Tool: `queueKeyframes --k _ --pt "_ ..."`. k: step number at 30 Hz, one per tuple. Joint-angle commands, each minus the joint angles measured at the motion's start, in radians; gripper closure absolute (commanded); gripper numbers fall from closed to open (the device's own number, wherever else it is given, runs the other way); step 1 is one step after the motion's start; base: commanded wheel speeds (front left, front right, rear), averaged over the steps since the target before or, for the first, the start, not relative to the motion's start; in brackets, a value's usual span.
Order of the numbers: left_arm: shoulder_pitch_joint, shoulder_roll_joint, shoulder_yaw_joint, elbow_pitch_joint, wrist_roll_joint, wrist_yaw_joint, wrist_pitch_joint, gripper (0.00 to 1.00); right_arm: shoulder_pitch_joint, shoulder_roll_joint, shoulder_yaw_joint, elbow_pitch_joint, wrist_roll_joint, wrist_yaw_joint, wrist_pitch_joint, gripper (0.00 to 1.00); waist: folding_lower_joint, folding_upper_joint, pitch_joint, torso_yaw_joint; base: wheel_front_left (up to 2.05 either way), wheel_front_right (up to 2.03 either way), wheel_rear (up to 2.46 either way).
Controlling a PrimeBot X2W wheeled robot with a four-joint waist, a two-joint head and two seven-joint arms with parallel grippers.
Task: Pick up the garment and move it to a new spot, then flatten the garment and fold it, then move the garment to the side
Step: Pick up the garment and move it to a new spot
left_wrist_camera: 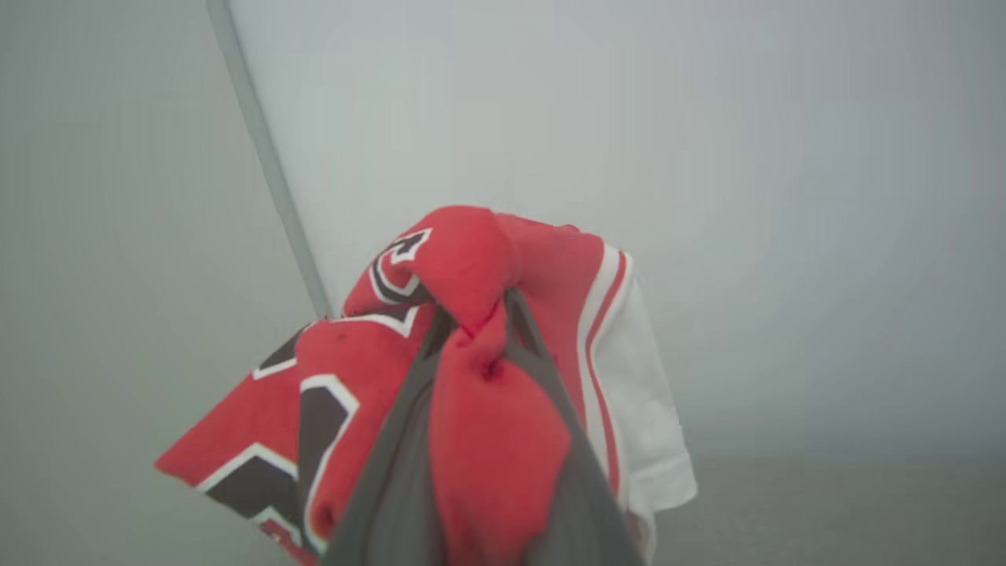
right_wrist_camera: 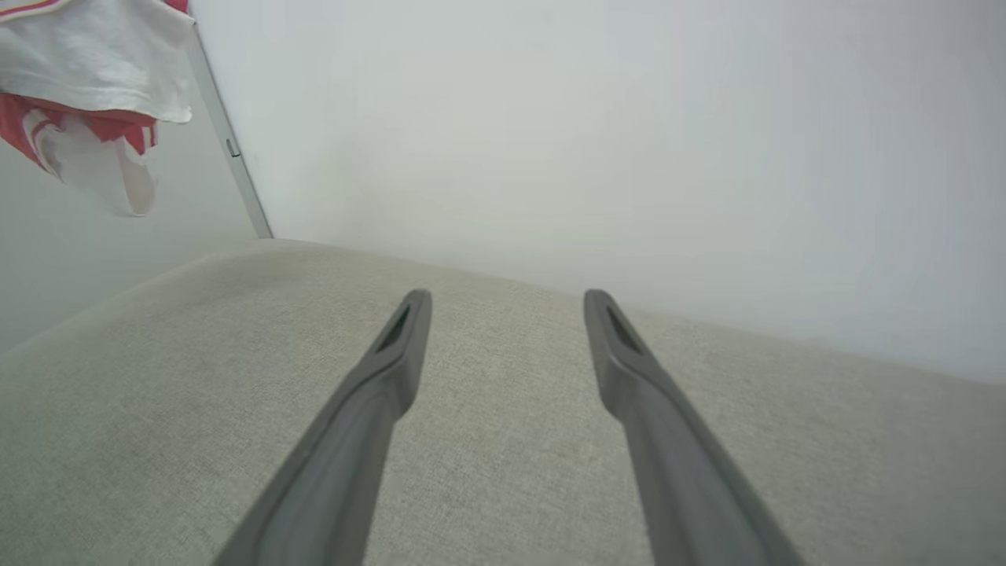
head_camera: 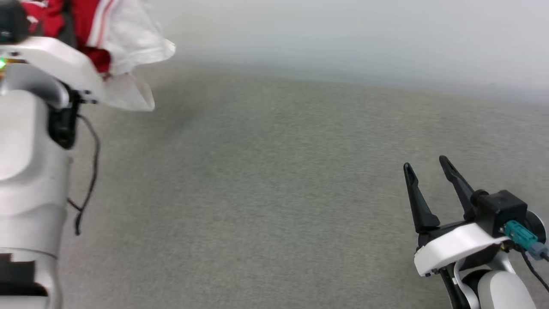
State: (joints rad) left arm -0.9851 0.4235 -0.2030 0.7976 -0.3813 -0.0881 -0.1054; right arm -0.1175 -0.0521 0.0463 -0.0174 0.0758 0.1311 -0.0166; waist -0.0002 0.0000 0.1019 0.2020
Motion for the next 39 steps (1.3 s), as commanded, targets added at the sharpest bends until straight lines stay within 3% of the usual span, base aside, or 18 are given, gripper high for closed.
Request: queueKeyframes --k 1,14,25,26,27,28,32,39 --pt "-0.008 -0.036 -0.017 -0.012 -0.006 -0.007 -0.011 1.00 0.018 0.002 -0.005 -0.004 0.009 -0.001 0.001 0.00 0.0002 0.0000 -0.032 -0.057 0.00 0.00 0.00" --pt "0.118 -0.272 -0.140 -0.068 -0.094 -0.038 -0.016 1.00 0.044 0.003 -0.037 -0.033 0.029 -0.001 0.005 0.00 0.0002 0.0000 0.015 -0.259 0.00 0.00 0.00" --pt "0.516 -0.331 -0.223 -0.034 -0.167 -0.042 -0.041 1.00 0.037 0.003 -0.041 -0.042 0.031 -0.001 0.004 0.00 0.0002 0.0000 0.058 -0.304 0.00 0.00 0.00" --pt "0.562 -0.337 -0.237 -0.038 -0.167 -0.038 -0.062 0.26 0.032 0.003 -0.045 -0.044 0.024 -0.001 0.008 0.00 0.0002 0.0000 0.058 -0.297 0.00 0.00 0.00" --pt "0.562 -0.337 -0.237 -0.038 -0.167 -0.038 -0.062 0.26 0.032 0.003 -0.045 -0.044 0.024 -0.001 0.008 0.00 0.0002 0.0000 0.058 -0.297 0.00 0.00 0.00" --pt "0.575 -0.339 -0.240 -0.048 -0.159 -0.031 -0.082 0.00 0.031 0.003 -0.048 -0.046 0.021 -0.001 0.010 0.00 0.0002 0.0000 0.056 -0.291 0.00 0.00 0.00" --pt "0.577 -0.337 -0.240 -0.147 -0.114 0.006 -0.144 0.00 0.034 0.003 -0.059 -0.053 0.011 -0.001 0.018 0.00 0.0002 0.0000 0.037 -0.258 0.00 0.00 0.00" --pt "0.619 -0.309 -0.198 -0.419 0.000 0.071 -0.160 0.00 0.062 0.003 -0.071 -0.056 0.011 -0.001 0.032 0.00 0.0002 0.0000 -0.022 -0.200 0.00 0.00 0.00"
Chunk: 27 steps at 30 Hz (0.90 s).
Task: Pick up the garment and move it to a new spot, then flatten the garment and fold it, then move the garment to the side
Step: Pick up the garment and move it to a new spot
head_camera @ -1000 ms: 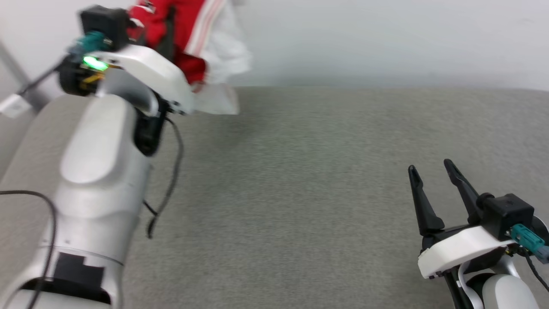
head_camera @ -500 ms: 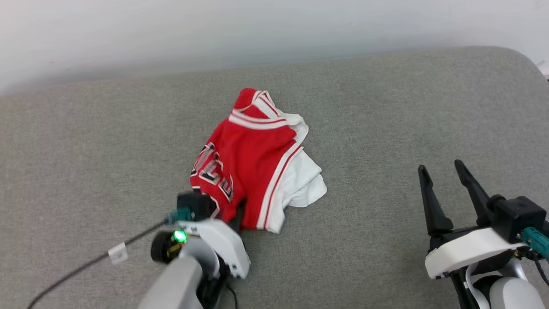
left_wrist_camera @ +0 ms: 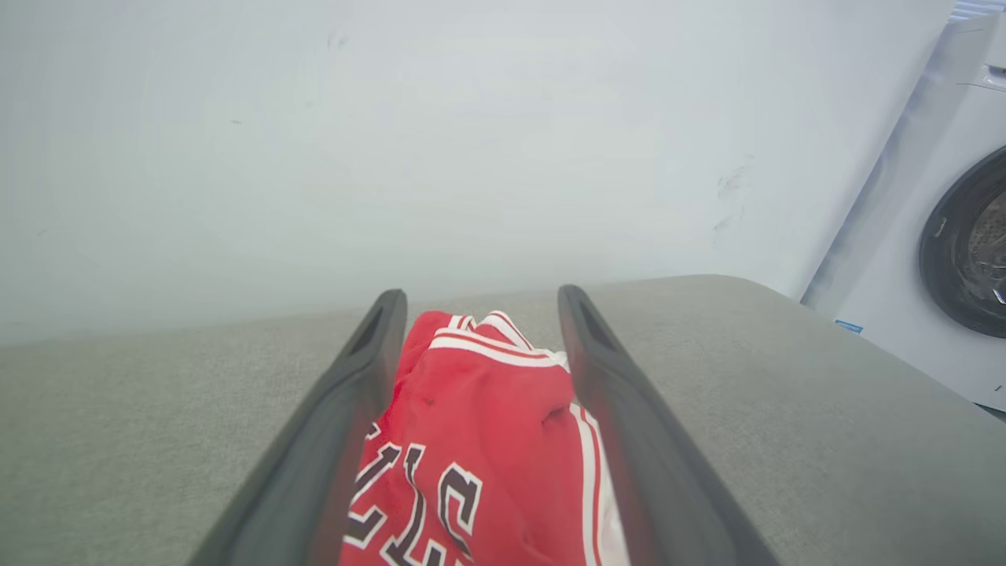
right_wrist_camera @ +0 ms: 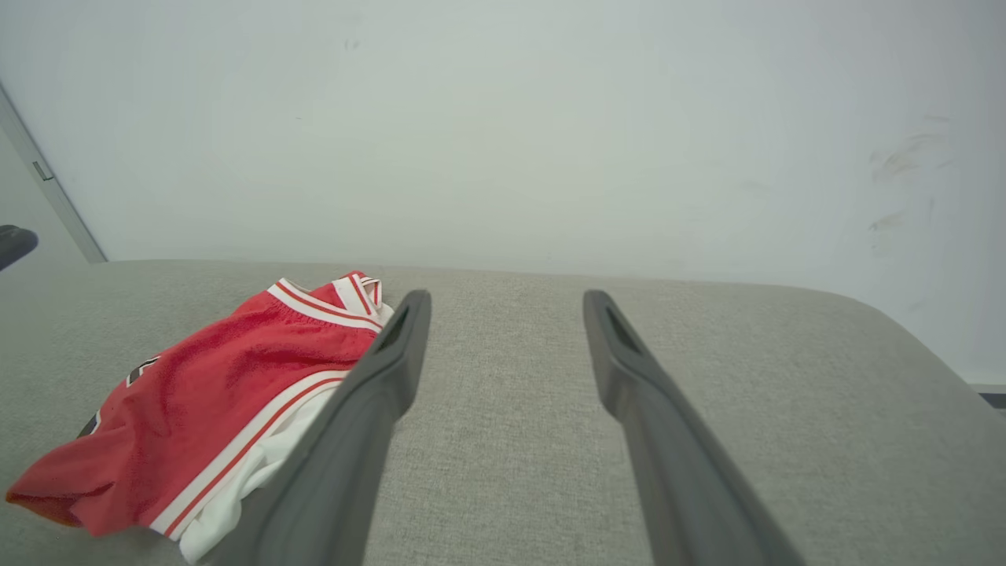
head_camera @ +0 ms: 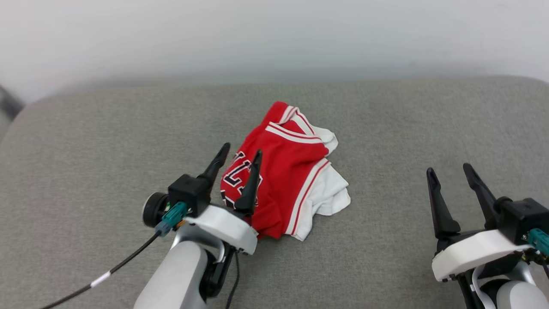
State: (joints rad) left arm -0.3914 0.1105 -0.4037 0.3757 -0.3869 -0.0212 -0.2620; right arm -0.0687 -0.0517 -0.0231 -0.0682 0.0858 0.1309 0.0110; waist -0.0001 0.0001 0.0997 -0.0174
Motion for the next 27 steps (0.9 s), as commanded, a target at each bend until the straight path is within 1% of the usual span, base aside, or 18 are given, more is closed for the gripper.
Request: queueKeyframes --k 1,3,7,14,19,27 --pt "0.039 0.009 0.010 -0.026 0.017 0.012 -0.003 0.00 0.017 0.002 -0.003 -0.004 0.002 0.000 0.005 0.00 0.0001 -0.0001 -0.029 0.026 0.00 0.00 0.00" --pt "0.057 0.018 0.026 -0.073 0.033 0.027 -0.003 0.00 0.026 0.002 -0.008 -0.002 0.004 0.000 0.008 0.00 0.0001 -0.0001 -0.048 0.039 0.00 0.00 0.00" --pt "0.114 0.044 0.059 -0.111 0.034 0.061 -0.003 0.00 0.055 0.002 -0.014 0.003 0.011 0.000 0.014 0.00 0.0001 -0.0001 -0.088 0.056 0.00 0.00 0.00" --pt "0.217 0.116 0.111 -0.155 0.031 0.117 0.019 0.00 0.110 0.002 -0.026 -0.001 0.028 0.000 0.021 0.00 0.0001 -0.0001 -0.116 0.057 0.00 0.00 0.00" --pt "0.268 0.142 0.116 -0.183 0.026 0.132 0.040 0.00 0.139 0.002 -0.034 -0.005 0.034 0.000 0.024 0.00 0.0001 -0.0001 -0.122 0.048 0.00 0.00 0.00" --pt "0.287 0.146 0.118 -0.203 0.014 0.142 0.048 0.00 0.148 0.002 -0.024 -0.017 0.035 0.000 0.030 0.00 0.0001 -0.0001 -0.122 0.039 0.00 0.00 0.00"
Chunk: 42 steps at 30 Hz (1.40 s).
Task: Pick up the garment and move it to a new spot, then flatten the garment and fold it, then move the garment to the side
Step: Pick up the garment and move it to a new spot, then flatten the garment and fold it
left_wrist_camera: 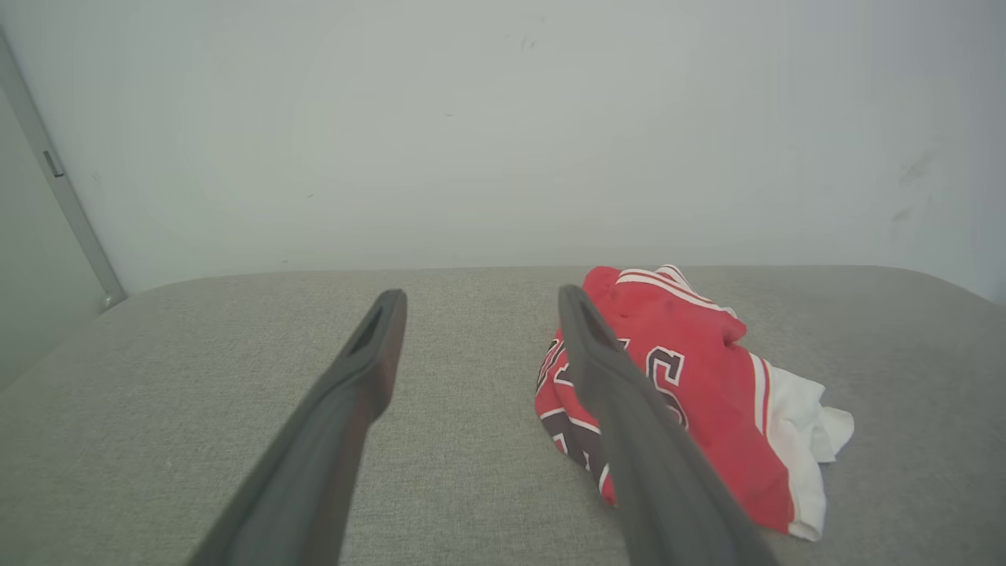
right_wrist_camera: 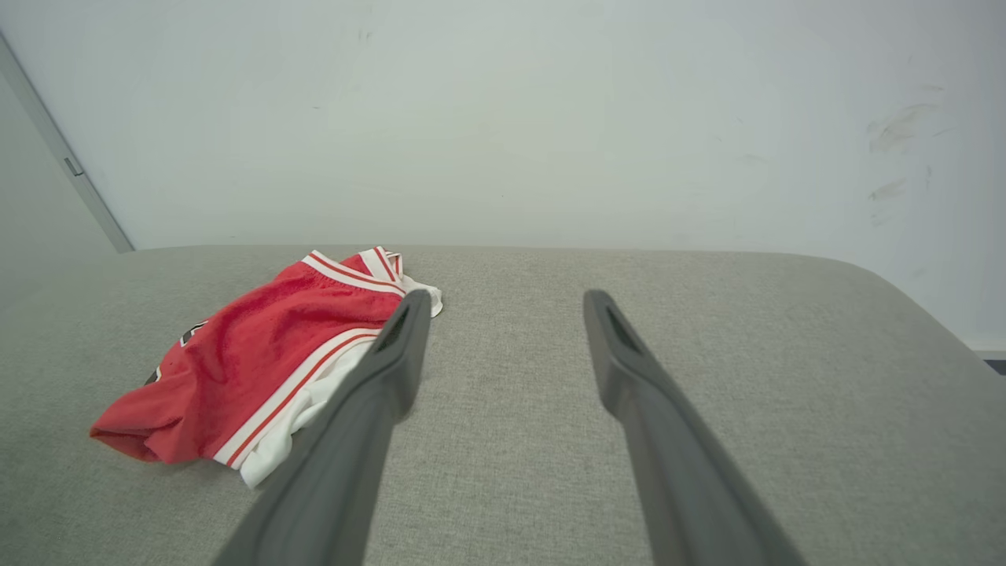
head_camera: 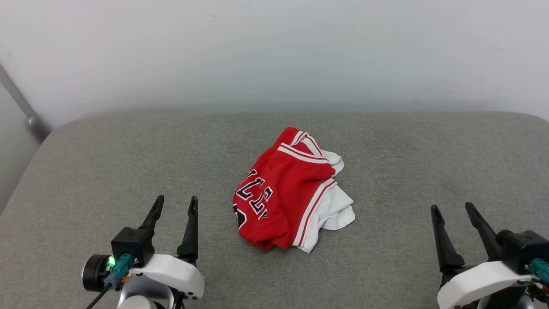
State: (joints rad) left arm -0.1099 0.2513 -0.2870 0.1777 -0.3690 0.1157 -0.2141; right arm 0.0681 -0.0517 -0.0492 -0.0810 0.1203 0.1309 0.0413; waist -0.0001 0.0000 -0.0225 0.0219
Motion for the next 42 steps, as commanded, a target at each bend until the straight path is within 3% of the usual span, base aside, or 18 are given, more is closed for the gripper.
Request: queueKeyframes --k 1,11,18,27,36,42 --pt "0.006 0.005 0.002 -0.006 -0.005 0.007 0.000 0.00 0.011 0.002 0.003 -0.006 0.001 0.000 0.000 0.00 0.0001 0.0000 0.000 -0.002 0.00 0.00 0.00" --pt "0.004 -0.001 0.014 -0.022 -0.020 0.018 -0.012 0.00 0.010 0.002 -0.037 0.010 0.058 0.000 0.049 0.00 0.0001 0.0000 0.006 -0.009 0.00 0.00 0.00" --pt "-0.032 -0.023 0.000 -0.032 -0.009 0.011 -0.030 0.00 -0.087 0.002 -0.126 0.107 0.082 0.000 0.326 0.00 0.0001 0.0000 0.042 0.049 0.00 0.00 0.00" --pt "-0.088 -0.081 -0.038 -0.023 0.020 -0.015 -0.049 0.00 -0.294 -0.063 -0.028 0.240 0.133 0.000 0.650 0.00 0.0001 0.0000 0.119 0.185 0.00 0.00 0.00" --pt "-0.124 -0.135 -0.024 -0.040 0.053 -0.052 -0.052 0.00 -0.453 -0.104 0.058 0.460 0.170 0.000 0.739 0.00 0.0001 0.0000 0.191 0.288 0.00 0.00 0.00" --pt "-0.117 -0.160 0.001 -0.044 0.074 -0.071 -0.052 0.00 -0.454 -0.089 0.081 0.595 0.206 0.000 0.741 0.00 0.0001 0.0000 0.207 0.309 0.00 0.00 0.00"
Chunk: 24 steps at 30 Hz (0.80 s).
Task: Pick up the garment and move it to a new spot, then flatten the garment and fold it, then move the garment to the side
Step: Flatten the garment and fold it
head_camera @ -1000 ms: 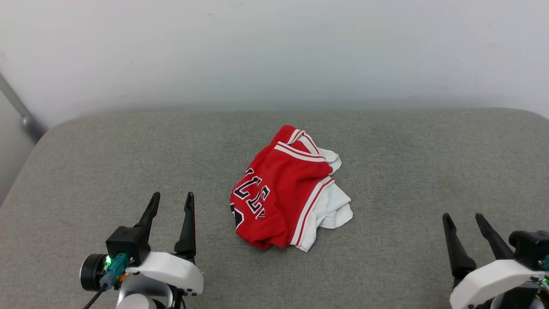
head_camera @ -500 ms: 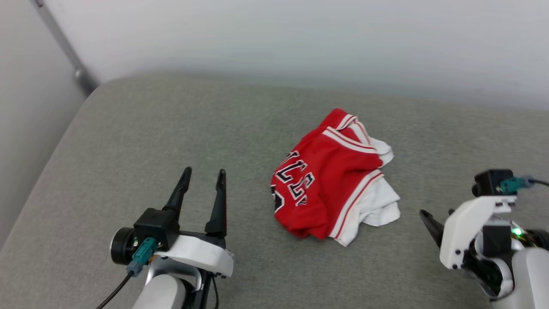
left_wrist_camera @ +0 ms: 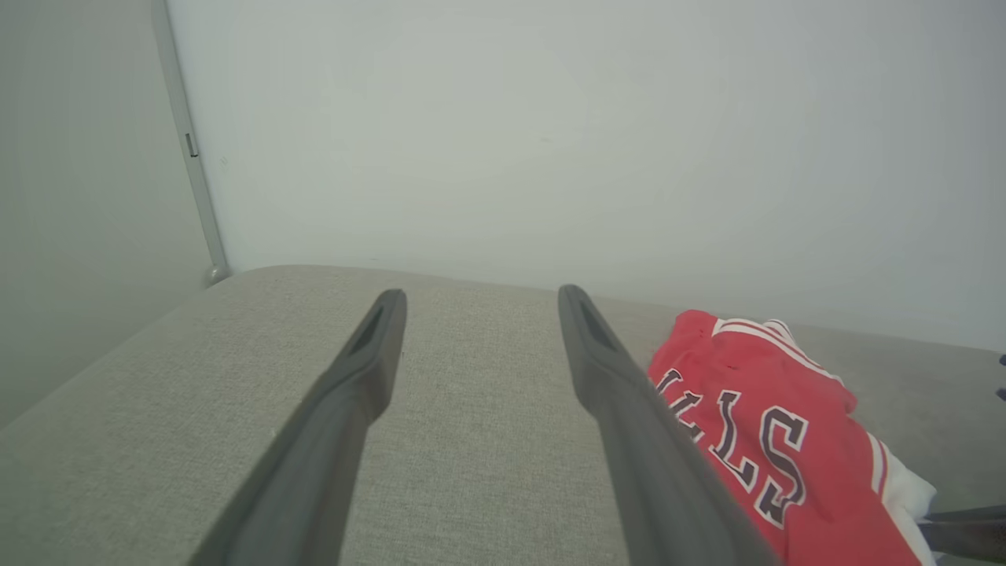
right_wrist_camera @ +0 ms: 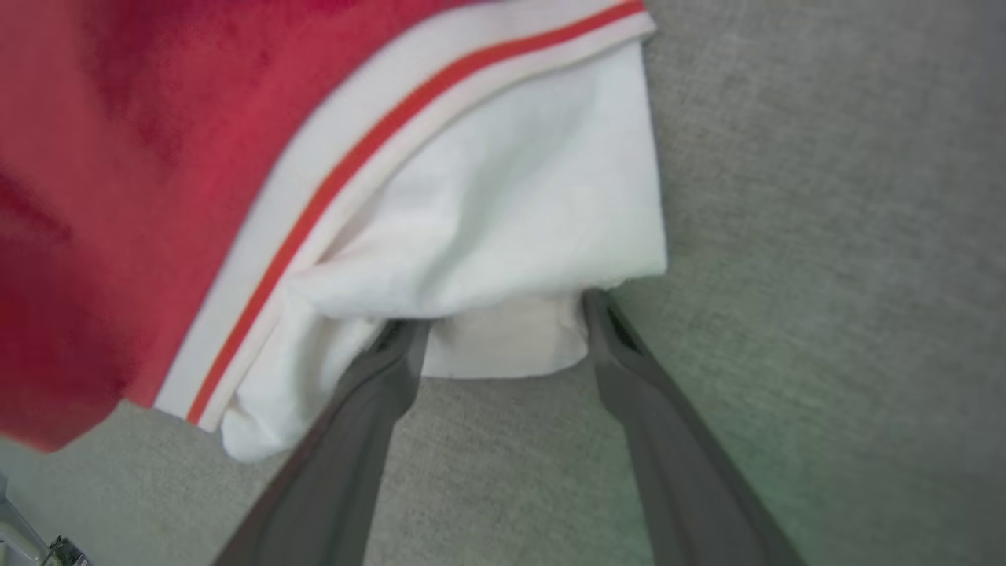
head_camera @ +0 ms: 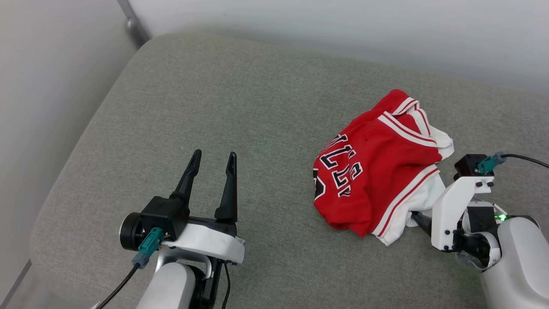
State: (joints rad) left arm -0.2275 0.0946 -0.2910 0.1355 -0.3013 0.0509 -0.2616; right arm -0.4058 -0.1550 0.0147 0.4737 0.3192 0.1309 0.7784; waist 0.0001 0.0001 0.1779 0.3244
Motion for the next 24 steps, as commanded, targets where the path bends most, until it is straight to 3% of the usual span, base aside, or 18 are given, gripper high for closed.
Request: queueKeyframes --k 1,2,3,10,17,24 --pt "0.003 -0.006 0.011 -0.001 0.010 -0.009 -0.005 0.00 0.020 0.015 0.023 0.054 0.014 0.000 0.002 0.20 -0.0001 -0.0001 0.007 0.006 0.00 0.00 0.00" --pt "0.006 -0.009 0.016 0.000 0.012 -0.012 -0.005 0.00 0.021 0.016 0.029 0.067 0.023 0.000 0.004 0.73 -0.0001 -0.0001 0.006 0.005 0.00 0.00 0.00" --pt "0.009 -0.011 0.022 0.001 0.017 -0.016 -0.005 0.00 0.021 0.015 0.035 0.074 0.029 0.000 0.002 1.00 -0.0001 -0.0001 0.005 0.003 0.00 0.00 0.00" --pt "0.025 -0.022 0.056 0.010 0.032 -0.022 -0.005 0.00 -0.033 -0.025 0.072 0.042 0.045 0.000 -0.054 1.00 -0.0001 -0.0001 -0.024 -0.025 0.00 0.00 0.00" --pt "0.066 -0.010 0.104 0.014 0.052 -0.028 -0.004 0.00 -0.055 -0.103 0.124 -0.101 0.051 0.000 -0.083 1.00 -0.0001 -0.0001 -0.086 -0.101 0.00 0.00 0.00" --pt "0.100 -0.006 0.122 0.013 0.057 -0.032 -0.004 0.00 0.066 -0.178 0.031 -0.315 0.023 0.000 -0.034 1.00 -0.0001 -0.0001 -0.124 -0.197 0.00 0.00 0.00"
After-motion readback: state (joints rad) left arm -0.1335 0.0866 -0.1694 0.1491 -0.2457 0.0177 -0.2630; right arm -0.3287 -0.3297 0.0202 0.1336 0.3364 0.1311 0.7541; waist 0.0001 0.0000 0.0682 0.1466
